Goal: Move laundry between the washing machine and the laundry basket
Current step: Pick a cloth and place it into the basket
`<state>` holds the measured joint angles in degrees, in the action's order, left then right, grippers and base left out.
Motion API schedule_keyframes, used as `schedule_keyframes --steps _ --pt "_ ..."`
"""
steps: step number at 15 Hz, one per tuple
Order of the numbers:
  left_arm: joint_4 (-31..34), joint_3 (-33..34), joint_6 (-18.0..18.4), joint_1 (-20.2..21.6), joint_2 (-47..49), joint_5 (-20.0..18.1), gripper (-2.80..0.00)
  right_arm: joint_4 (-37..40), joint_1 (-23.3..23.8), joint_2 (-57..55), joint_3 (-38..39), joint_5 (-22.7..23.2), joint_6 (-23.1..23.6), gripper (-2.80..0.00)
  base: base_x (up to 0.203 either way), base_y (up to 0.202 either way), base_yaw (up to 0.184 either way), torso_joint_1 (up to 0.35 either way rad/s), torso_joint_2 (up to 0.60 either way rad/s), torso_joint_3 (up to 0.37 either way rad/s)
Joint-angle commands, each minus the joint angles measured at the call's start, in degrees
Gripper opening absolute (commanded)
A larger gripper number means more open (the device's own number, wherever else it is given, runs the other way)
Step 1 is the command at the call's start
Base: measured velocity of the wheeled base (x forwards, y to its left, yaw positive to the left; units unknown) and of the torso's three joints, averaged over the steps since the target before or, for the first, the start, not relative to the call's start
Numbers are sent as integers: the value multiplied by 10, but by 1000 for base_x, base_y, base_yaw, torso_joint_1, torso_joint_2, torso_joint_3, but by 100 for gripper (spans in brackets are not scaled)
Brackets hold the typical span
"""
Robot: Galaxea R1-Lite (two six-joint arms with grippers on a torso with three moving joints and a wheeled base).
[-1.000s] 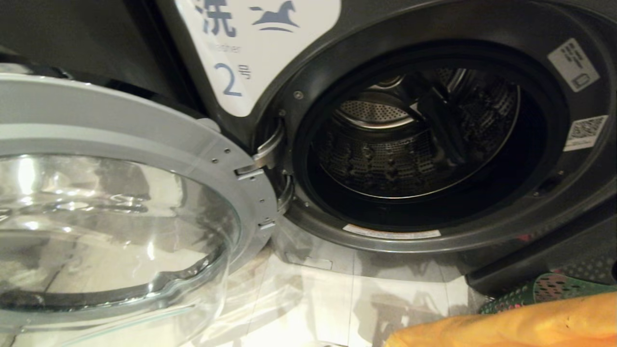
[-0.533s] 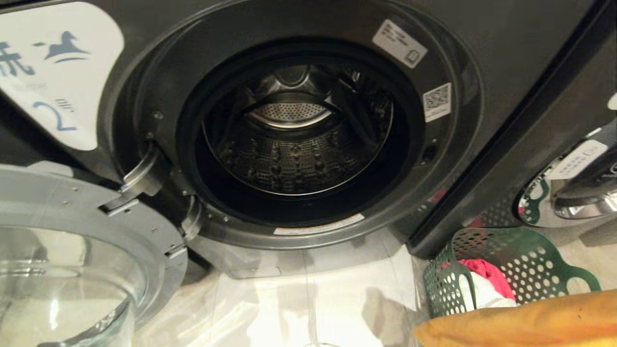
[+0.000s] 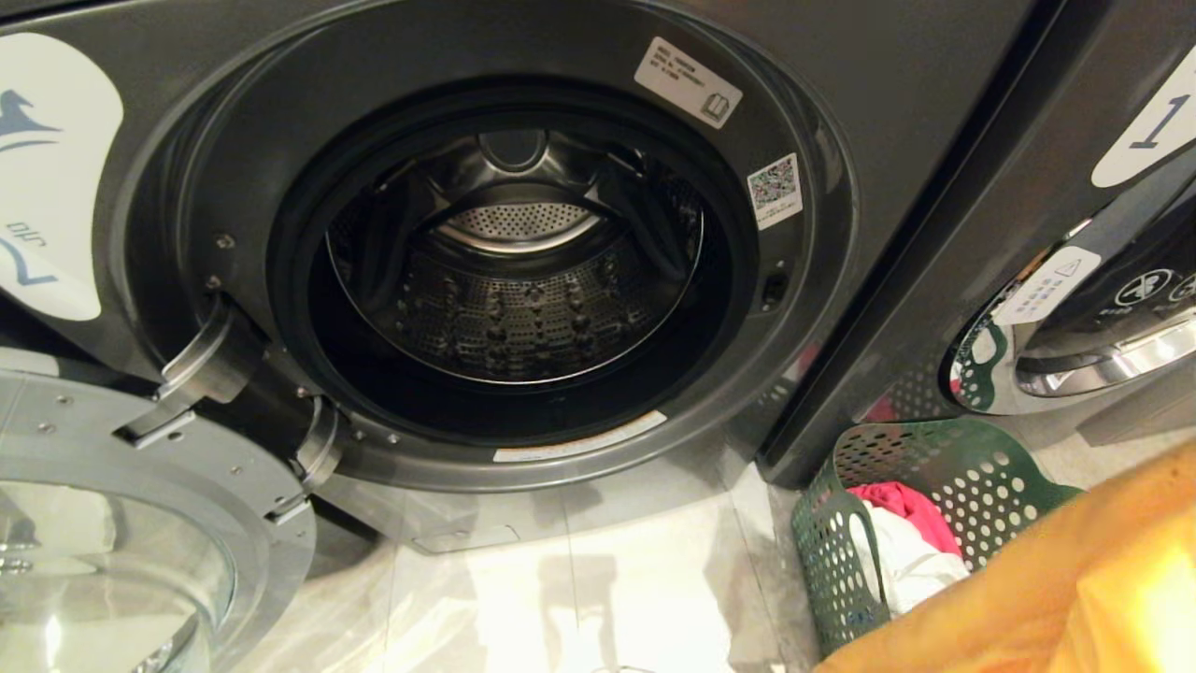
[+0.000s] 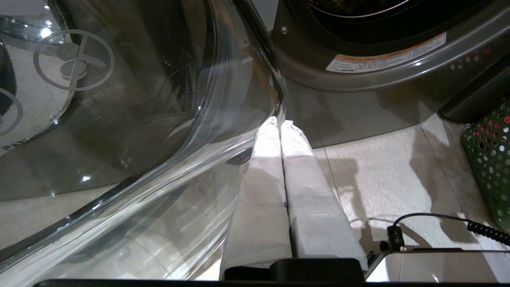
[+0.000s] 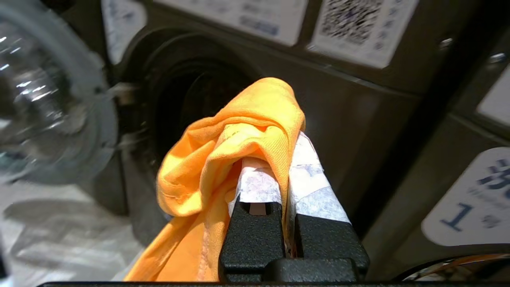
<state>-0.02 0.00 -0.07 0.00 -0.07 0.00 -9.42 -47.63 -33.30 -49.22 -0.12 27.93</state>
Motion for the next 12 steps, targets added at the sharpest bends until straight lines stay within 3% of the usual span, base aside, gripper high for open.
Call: schedule_keyframes --steps 1,3,5,8,12 --pt "0 0 0 0 1 0 -280 -9 0 -73 -60 -73 -4 -280 0 0 0 0 0 0" --pt "0 0 0 0 1 1 -280 57 0 -107 -158 -177 -26 -280 0 0 0 0 0 0" --pt "0 0 0 0 1 0 -280 169 2 -137 -254 -243 -63 -280 0 0 0 0 0 0" --pt "0 -1 0 0 1 0 -280 216 17 -190 -339 -276 -84 -280 0 0 0 0 0 0" --pt "0 0 0 0 1 0 -280 243 88 -239 -409 -298 -88 -280 0 0 0 0 0 0"
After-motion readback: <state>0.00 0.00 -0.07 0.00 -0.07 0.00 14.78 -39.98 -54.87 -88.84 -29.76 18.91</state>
